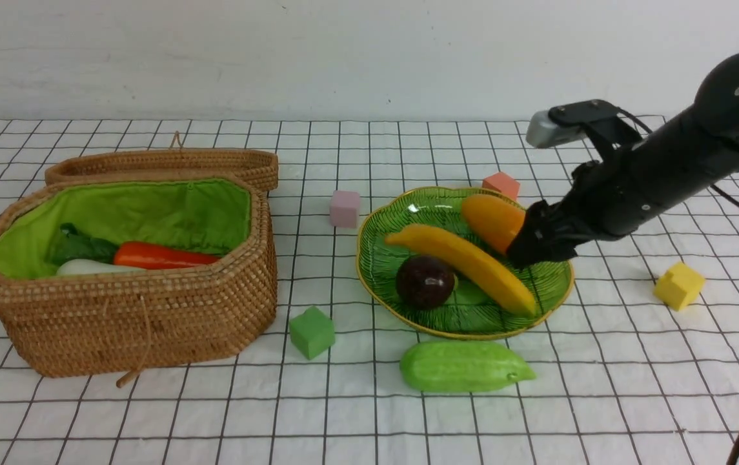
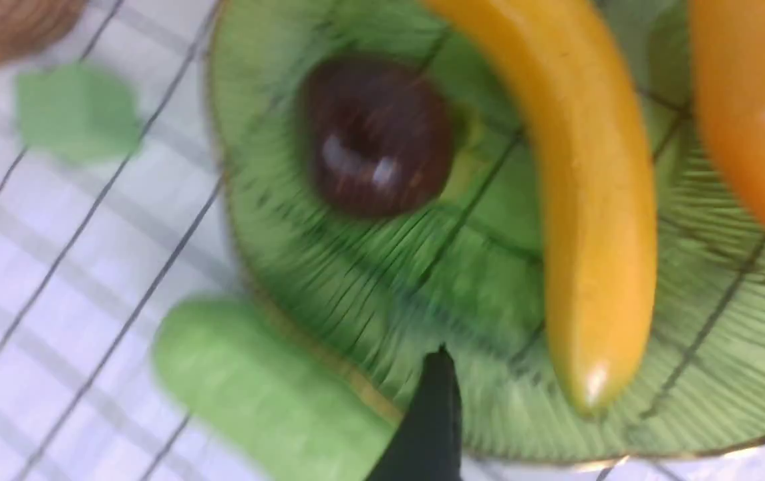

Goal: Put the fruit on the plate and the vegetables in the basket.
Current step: Use the right arm to grab a banana and put it into the right plate, then take a chayote with your right arm and place it on the basket on the left.

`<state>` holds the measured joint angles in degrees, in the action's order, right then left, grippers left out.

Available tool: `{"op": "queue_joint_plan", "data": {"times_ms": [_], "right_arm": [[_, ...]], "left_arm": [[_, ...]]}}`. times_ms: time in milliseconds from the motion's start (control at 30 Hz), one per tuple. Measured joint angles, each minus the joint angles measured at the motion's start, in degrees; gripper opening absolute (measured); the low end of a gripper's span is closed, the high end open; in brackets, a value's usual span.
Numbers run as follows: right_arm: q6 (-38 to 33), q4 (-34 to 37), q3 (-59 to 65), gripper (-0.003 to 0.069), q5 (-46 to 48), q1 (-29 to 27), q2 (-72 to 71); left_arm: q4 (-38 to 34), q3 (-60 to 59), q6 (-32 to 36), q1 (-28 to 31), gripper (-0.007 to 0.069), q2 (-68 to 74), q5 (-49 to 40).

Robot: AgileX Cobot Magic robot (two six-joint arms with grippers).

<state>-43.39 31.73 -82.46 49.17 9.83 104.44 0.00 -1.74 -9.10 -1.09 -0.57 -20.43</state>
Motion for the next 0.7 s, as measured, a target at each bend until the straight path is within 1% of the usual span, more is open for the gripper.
{"op": "queue_joint_plan", "data": {"times_ms": [33, 67, 100, 133, 167, 233, 300, 367, 467, 600, 700], "right_arm": [[-1.0, -0.1, 0.1, 0.0678, 1.0, 0.3, -0.3], [-5.7, -0.5, 1.5, 0.0672, 3.6, 2.2, -1.4], [-7.6, -0.7, 2.3, 0.0669, 4.3, 2.9, -1.6], [-8.1, -0.8, 2.6, 0.0667, 4.6, 3.5, -1.7], [-11.8, -1.6, 4.4, 0.0661, 5.1, 5.3, -1.7], [-14.3, -4.7, 7.6, 0.0648, 5.2, 7.8, -1.6], [-14.0, -7.3, 9.4, 0.0635, 5.3, 8.7, -1.6], [-12.0, -9.2, 10.6, 0.0615, 5.3, 8.7, -1.6], [-9.9, -10.2, 11.1, 0.0589, 5.2, 7.6, -1.6], [-9.9, -8.8, 12.0, 0.0577, 2.4, 6.4, -1.1], [-12.2, -5.6, 12.3, 0.0576, 0.5, 6.4, 0.9]], "left_arm": [[0.0, 0.0, 0.0, 0.0, 0.0148, 0.0, 0.0], [0.0, 0.0, 0.0, 0.0, 0.0148, 0.0, 0.0], [0.0, 0.0, 0.0, 0.0, 0.0148, 0.0, 0.0], [0.0, 0.0, 0.0, 0.0, 0.0148, 0.0, 0.0], [0.0, 0.0, 0.0, 0.0, 0.0148, 0.0, 0.0], [0.0, 0.0, 0.0, 0.0, 0.0148, 0.0, 0.0], [0.0, 0.0, 0.0, 0.0, 0.0148, 0.0, 0.0], [0.0, 0.0, 0.0, 0.0, 0.0148, 0.0, 0.0], [0.0, 0.0, 0.0, 0.0, 0.0150, 0.0, 0.0], [0.0, 0.0, 0.0, 0.0, 0.0155, 0.0, 0.0], [0.0, 0.0, 0.0, 0.0, 0.0158, 0.0, 0.0]]}}
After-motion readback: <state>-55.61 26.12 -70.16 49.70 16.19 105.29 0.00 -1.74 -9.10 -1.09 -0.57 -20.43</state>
